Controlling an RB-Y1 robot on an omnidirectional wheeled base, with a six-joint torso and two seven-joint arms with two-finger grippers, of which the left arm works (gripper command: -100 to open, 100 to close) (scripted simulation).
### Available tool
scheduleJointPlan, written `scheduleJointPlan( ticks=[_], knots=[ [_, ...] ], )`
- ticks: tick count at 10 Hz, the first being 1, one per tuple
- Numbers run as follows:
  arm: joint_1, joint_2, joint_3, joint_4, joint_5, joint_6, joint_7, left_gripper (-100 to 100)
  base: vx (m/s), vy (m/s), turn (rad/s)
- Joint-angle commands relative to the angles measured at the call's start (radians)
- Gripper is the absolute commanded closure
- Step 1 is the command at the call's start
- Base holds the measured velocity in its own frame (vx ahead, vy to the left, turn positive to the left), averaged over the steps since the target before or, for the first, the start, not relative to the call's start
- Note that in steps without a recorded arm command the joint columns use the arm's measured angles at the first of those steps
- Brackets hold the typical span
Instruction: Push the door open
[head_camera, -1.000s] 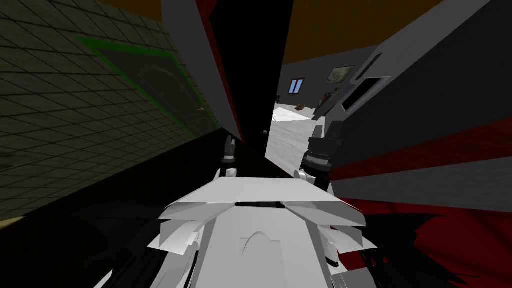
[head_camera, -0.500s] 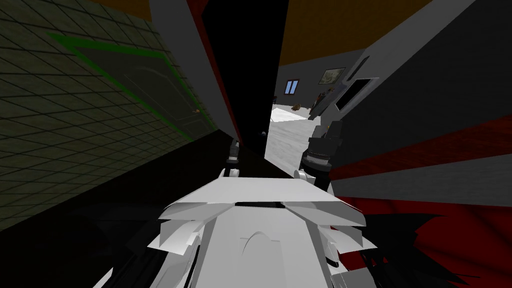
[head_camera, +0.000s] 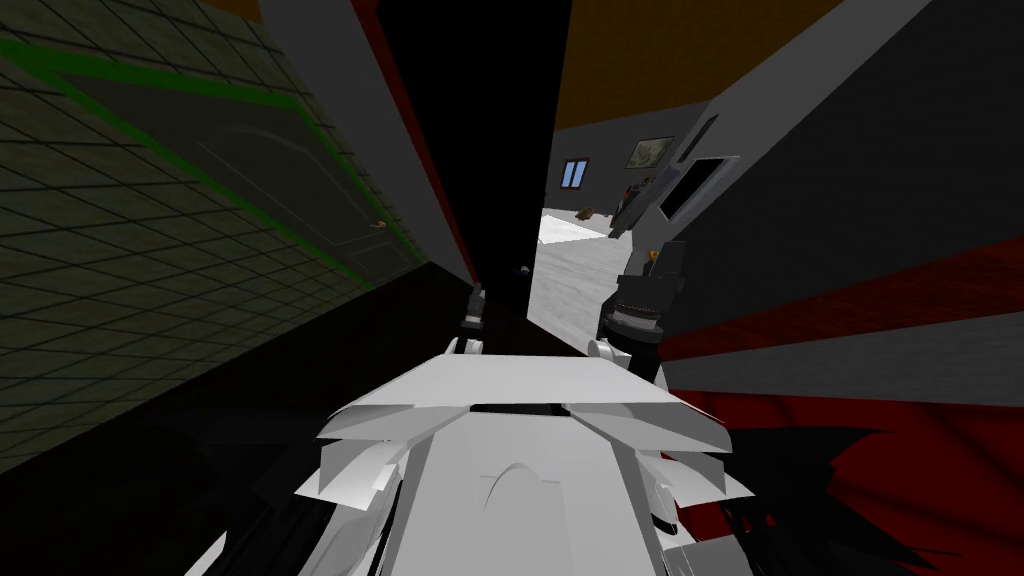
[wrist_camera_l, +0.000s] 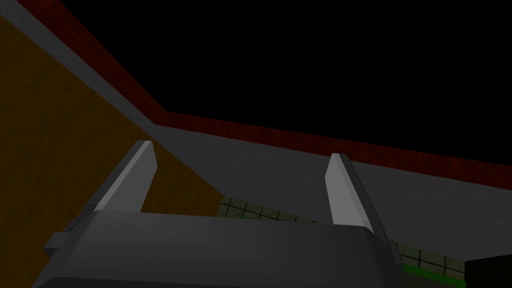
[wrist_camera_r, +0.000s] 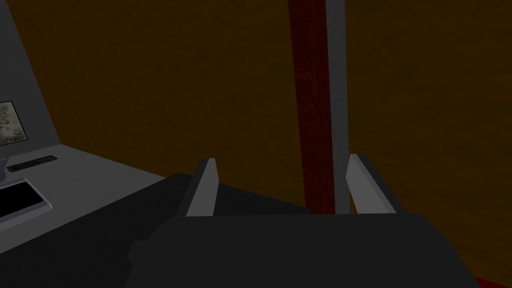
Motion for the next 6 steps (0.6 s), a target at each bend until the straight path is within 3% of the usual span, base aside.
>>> scheduleJointPlan(
  ticks=[1,2,6],
  knots=[
    [-0.019,-0.002,-0.014,0.050,0.000,-0.010,0.006,-100,0.095,0.034,-0.095],
    [-0.019,-0.002,-0.014,0.060,0.000,-0.010,0.006,-100,0.055,0.025,-0.035],
    [-0.060,-0.002,-0.046,0.183,0.003,-0.037,0.024,-100,0.070,0.030,-0.100]
  ],
)
